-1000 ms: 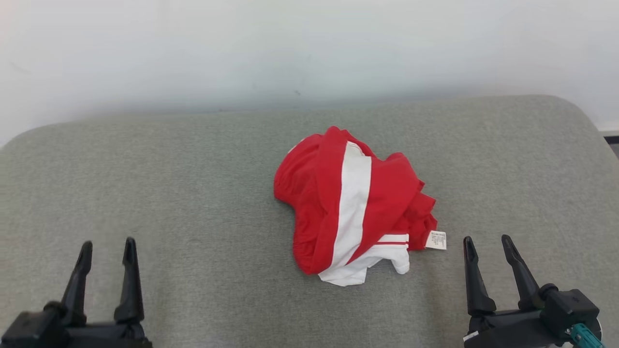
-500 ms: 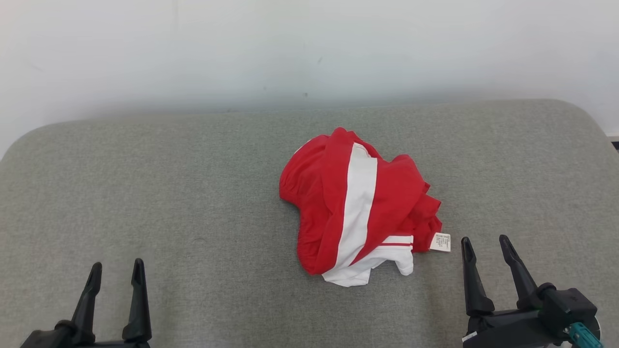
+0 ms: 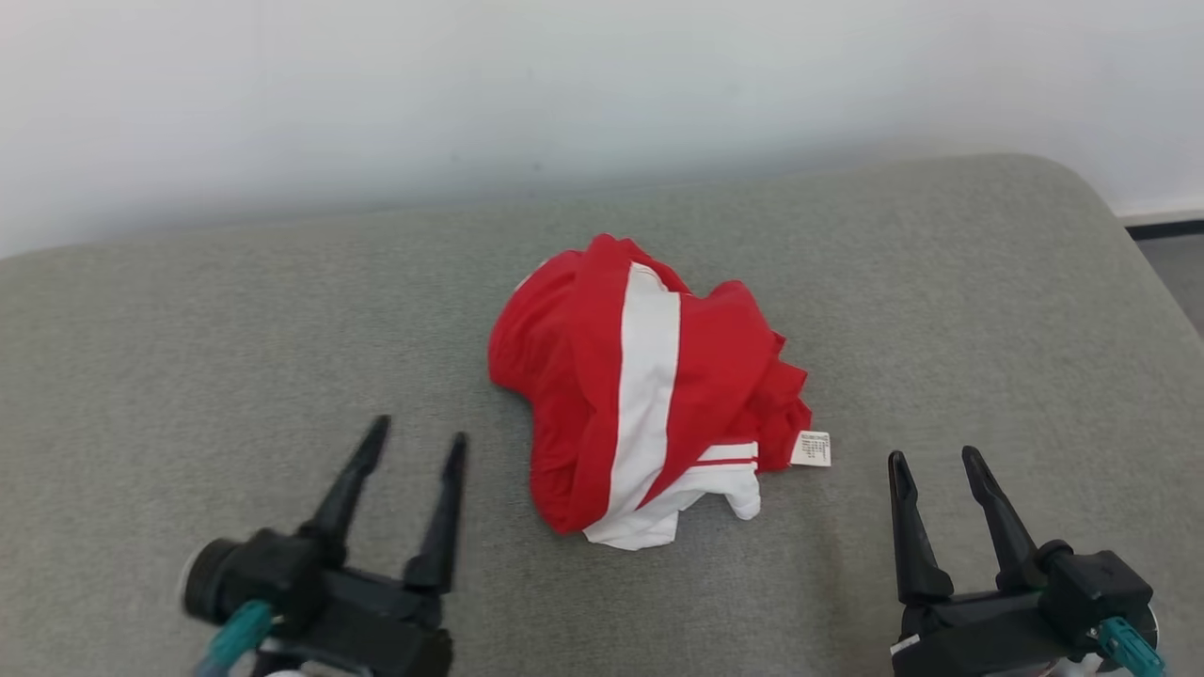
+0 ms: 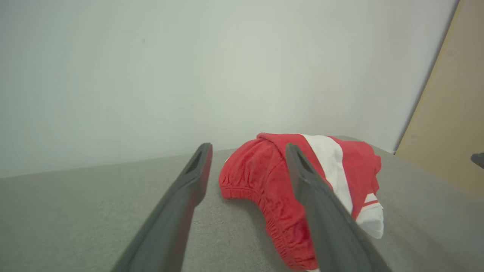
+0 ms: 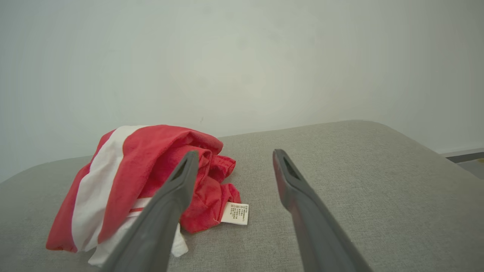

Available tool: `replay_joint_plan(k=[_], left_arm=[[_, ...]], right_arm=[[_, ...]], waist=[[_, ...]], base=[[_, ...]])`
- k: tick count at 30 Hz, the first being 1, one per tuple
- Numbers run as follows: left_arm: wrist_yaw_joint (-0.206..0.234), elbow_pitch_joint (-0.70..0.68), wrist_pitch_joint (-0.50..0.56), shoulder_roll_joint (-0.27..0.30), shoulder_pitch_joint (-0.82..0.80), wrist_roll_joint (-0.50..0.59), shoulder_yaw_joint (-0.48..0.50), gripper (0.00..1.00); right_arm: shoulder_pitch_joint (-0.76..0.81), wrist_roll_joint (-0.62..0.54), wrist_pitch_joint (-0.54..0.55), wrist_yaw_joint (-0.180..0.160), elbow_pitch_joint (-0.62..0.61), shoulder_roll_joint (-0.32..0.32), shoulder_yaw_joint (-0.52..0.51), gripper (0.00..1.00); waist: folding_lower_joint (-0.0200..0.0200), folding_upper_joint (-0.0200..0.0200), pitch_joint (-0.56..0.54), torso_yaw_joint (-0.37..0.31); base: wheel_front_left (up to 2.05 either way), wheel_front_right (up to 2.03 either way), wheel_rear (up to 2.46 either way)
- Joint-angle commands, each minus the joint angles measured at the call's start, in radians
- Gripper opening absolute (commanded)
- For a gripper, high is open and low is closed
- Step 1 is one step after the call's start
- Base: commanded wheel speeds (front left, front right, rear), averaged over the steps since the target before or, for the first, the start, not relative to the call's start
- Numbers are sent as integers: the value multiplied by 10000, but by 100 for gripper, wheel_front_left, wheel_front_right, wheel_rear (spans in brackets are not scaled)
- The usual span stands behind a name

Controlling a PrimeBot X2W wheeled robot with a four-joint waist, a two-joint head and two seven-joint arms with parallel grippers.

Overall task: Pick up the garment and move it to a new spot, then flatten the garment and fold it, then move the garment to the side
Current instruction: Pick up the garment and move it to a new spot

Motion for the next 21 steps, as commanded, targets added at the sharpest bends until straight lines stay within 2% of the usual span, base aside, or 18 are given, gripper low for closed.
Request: replay_joint_plan(k=[1,5,9,19,20,21], left_arm=[[1,235,-5,119,-305,-88,-421,100],[3,845,-7,249,-842,-386,-1357,100],[1,1403,-7,278,-1074,-587,-1887,100],[-1,2557,-7,340,-1292,-930,-2574,100],[0,2636,-7,332,-1366,-980,-2598,89],[-1,2749,-7,303,-1430,-1067,-2614,42]], right_arm=[[-125,73,-76,-21,16,-4,6,100],[-261,100,-155,-21,104,8,-25,100],[-277,97,-233,-21,171,20,-86,100],[-442,196,-366,-21,265,47,-8,100],[-455,194,-382,-21,276,47,6,100],[-466,188,-393,-21,280,48,15,100]], waist=[[0,-1,260,-410],[0,-1,491,-867],[0,-1,697,-1235],[0,-1,979,-1604],[0,-1,987,-1618],[0,-1,993,-1626]], base=[[0,0,0],[0,0,0],[0,0,0],[0,0,0],[0,0,0],[0,0,0]])
